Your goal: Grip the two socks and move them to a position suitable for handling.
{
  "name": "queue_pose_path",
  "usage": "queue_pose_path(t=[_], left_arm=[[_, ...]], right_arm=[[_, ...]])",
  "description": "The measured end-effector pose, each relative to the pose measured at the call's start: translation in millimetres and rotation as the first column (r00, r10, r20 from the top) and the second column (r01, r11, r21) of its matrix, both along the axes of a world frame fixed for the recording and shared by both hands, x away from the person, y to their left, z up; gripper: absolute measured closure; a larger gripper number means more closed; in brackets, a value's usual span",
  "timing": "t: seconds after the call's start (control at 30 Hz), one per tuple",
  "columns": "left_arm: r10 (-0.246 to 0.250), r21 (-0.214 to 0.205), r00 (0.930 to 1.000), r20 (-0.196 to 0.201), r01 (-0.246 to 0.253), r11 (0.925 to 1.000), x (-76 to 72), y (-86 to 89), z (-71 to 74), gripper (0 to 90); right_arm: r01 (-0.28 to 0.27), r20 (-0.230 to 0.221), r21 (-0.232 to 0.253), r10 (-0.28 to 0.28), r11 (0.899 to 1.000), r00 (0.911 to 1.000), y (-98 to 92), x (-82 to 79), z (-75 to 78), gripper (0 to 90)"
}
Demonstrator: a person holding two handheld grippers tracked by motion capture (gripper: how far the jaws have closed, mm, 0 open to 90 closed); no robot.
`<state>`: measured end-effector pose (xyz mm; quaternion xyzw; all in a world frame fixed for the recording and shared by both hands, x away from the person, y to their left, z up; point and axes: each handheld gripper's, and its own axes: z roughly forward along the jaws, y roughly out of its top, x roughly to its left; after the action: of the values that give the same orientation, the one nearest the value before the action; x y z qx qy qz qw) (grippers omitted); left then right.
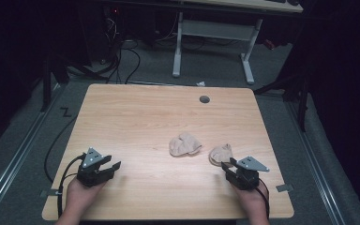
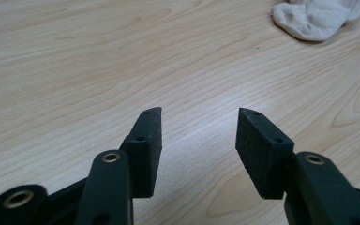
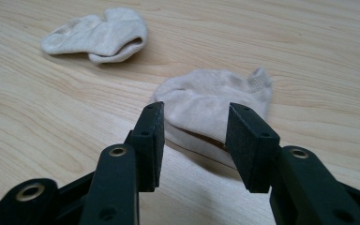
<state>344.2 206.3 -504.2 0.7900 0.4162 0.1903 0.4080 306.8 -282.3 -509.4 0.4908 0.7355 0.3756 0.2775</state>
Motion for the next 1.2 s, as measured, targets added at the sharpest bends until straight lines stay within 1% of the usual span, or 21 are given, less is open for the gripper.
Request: queue_pose_path(t=[0.07, 0.1, 0.17, 0.2, 0.23, 0.5, 0.63, 0.83, 0.93, 1.2], left_arm=[[-0.001, 0.004, 1.0000, 0.006, 0.001, 1.0000, 0.8, -1.0, 0.7, 51.5], [0.001, 0.000, 1.0000, 0.008, -0.001, 1.0000, 1.4, -1.9, 0.3, 51.5], [-0.003, 0.003, 1.0000, 0.004, 0.003, 1.0000, 2.1, -2.3, -0.2, 51.5], [-0.001, 0.008, 1.0000, 0.003, 0.001, 1.0000, 2.5, -3.2, -1.0, 51.5], [-0.004, 0.021, 1.0000, 0.000, 0.004, 0.9998, 2.8, -4.2, -2.1, 51.5], [0.004, 0.005, 1.0000, -0.006, -0.004, 1.0000, 1.9, -2.3, -2.1, 51.5], [0.010, -0.016, 0.9999, -0.011, -0.010, 0.9998, 2.2, -0.8, -0.8, 51.5], [0.007, -0.015, 0.9999, -0.011, -0.007, 0.9999, 2.3, -1.8, -0.9, 51.2], [-0.003, -0.009, 0.9999, -0.015, 0.003, 1.0000, 2.3, -2.6, -1.5, 51.3], [-0.009, 0.001, 0.9998, -0.017, 0.009, 1.0000, 2.8, -4.4, -3.0, 50.6]], right_arm=[[-0.013, -0.005, -0.013, 0.013, 1.000, 0.9999, 1.9, 0.3, -1.4, 57.5], [-0.016, -0.007, -0.015, 0.016, 1.000, 0.9998, 2.1, 0.2, -2.1, 57.6], [-0.016, -0.014, -0.014, 0.016, 1.000, 0.9998, 2.5, -0.4, -2.5, 57.9], [-0.022, -0.015, -0.018, 0.022, 1.000, 0.9997, 2.0, -1.3, -2.6, 58.3], [-0.019, -0.016, -0.017, 0.019, 1.000, 0.9997, 1.7, -1.6, -2.7, 58.6], [-0.013, -0.020, 0.001, 0.013, 1.000, 0.9997, 1.3, -0.4, -2.1, 60.2], [-0.019, -0.021, 0.000, 0.019, 1.000, 0.9996, 2.6, 0.8, -1.9, 61.5], [-0.017, -0.014, 0.005, 0.017, 1.000, 0.9997, 1.9, 1.0, -0.7, 64.3], [-0.002, -0.008, 0.024, 0.002, 1.000, 1.0000, -0.4, 2.6, 1.9, 67.8], [0.028, -0.005, 0.022, -0.028, 0.999, 0.9996, -5.1, 14.7, 3.9, 73.0]])
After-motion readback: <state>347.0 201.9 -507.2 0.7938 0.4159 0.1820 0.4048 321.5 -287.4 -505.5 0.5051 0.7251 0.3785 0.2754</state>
